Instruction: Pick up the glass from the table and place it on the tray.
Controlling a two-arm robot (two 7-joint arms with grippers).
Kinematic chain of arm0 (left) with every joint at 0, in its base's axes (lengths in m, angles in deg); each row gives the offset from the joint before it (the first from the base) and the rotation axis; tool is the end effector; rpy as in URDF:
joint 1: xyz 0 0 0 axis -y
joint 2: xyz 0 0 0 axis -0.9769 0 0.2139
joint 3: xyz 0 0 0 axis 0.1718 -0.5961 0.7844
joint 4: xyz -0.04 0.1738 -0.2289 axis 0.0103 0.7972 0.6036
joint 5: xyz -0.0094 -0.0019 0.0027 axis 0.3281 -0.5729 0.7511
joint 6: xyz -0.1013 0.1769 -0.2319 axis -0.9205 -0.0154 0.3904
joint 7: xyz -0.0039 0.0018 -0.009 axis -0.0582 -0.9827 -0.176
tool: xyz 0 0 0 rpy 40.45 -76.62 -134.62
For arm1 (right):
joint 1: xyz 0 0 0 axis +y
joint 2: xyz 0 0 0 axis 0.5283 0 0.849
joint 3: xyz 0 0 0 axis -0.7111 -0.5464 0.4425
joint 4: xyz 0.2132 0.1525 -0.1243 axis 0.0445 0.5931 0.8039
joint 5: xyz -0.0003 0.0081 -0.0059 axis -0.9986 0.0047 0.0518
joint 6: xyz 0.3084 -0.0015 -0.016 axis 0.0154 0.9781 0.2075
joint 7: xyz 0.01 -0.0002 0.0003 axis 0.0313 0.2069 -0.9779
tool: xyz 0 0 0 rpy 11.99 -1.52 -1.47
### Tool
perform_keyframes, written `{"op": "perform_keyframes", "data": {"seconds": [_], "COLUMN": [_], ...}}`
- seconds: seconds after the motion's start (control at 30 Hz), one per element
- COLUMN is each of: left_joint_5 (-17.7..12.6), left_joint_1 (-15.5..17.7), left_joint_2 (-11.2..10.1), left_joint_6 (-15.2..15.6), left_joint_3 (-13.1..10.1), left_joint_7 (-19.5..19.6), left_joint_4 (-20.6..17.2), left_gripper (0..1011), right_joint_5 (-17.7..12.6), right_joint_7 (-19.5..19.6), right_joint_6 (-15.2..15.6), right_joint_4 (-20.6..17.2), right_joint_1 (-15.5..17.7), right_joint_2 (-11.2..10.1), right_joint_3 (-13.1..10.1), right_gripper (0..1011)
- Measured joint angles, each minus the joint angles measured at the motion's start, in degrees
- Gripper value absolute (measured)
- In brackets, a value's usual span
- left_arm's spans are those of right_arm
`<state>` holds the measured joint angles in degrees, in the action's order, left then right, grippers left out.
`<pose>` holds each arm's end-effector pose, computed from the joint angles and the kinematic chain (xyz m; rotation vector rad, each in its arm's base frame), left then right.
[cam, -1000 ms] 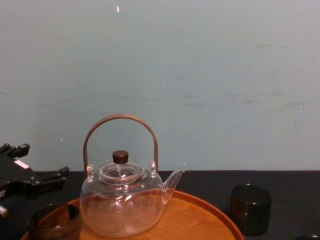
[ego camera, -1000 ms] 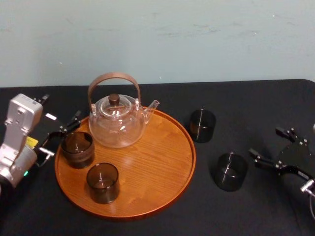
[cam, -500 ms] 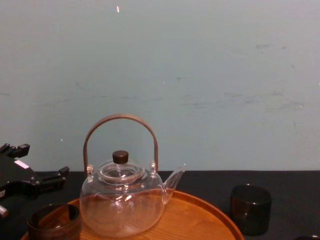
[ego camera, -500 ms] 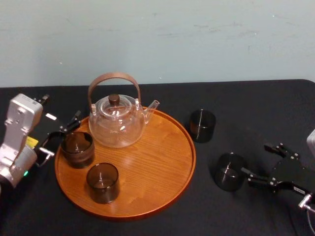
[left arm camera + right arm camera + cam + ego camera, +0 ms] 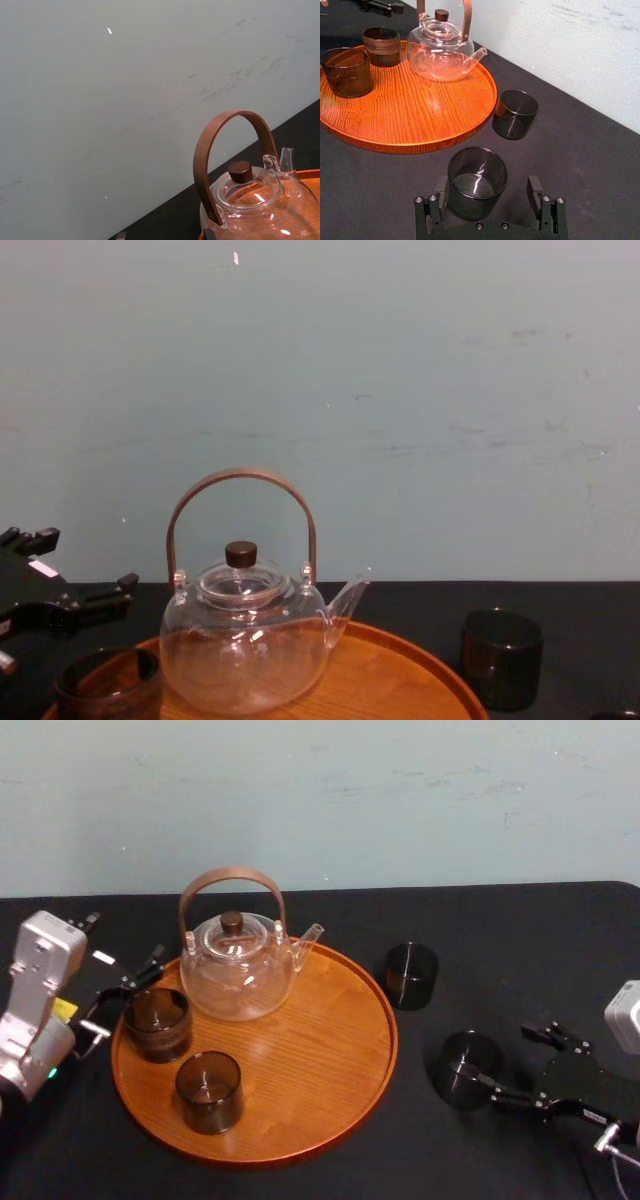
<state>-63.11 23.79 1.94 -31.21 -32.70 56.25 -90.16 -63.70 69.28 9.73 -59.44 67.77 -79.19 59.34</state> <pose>0.3580 0.0828 -0.3022 0.3046 -0.2851 1.2479 0.2721 -0.1105 -0.2683 -0.4396 -0.0403 -0.8471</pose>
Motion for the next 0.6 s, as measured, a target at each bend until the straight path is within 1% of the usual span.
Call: {"op": "perform_keyframes", "data": {"seconds": [0.3, 0.4, 0.57, 0.6], "left_joint_5": [0.00, 0.00, 0.00, 0.00], "left_joint_1": [0.00, 0.00, 0.00, 0.00], "left_joint_2": [0.00, 0.00, 0.00, 0.00], "left_joint_6": [0.00, 0.00, 0.00, 0.00], "left_joint_3": [0.00, 0.00, 0.00, 0.00], "left_joint_7": [0.00, 0.00, 0.00, 0.00], "left_joint_4": [0.00, 0.00, 0.00, 0.00], "left_gripper": [1001, 1001, 1001, 1001], "right_joint_5": [0.36, 0.44, 0.46, 0.45], "right_joint_7": [-1.97, -2.69, -3.47, -3.73], "right_joint_6": [1.50, 2.35, 3.51, 4.21], "right_joint_4": [0.88, 1.24, 1.39, 1.39], "right_joint_1": [-0.88, -1.23, -1.46, -1.58], "right_joint_2": [1.51, 2.22, 2.73, 2.90], "right_joint_3": [0.31, 0.27, 0.11, -0.02], "right_gripper": [1002, 1003, 1002, 1002]}}
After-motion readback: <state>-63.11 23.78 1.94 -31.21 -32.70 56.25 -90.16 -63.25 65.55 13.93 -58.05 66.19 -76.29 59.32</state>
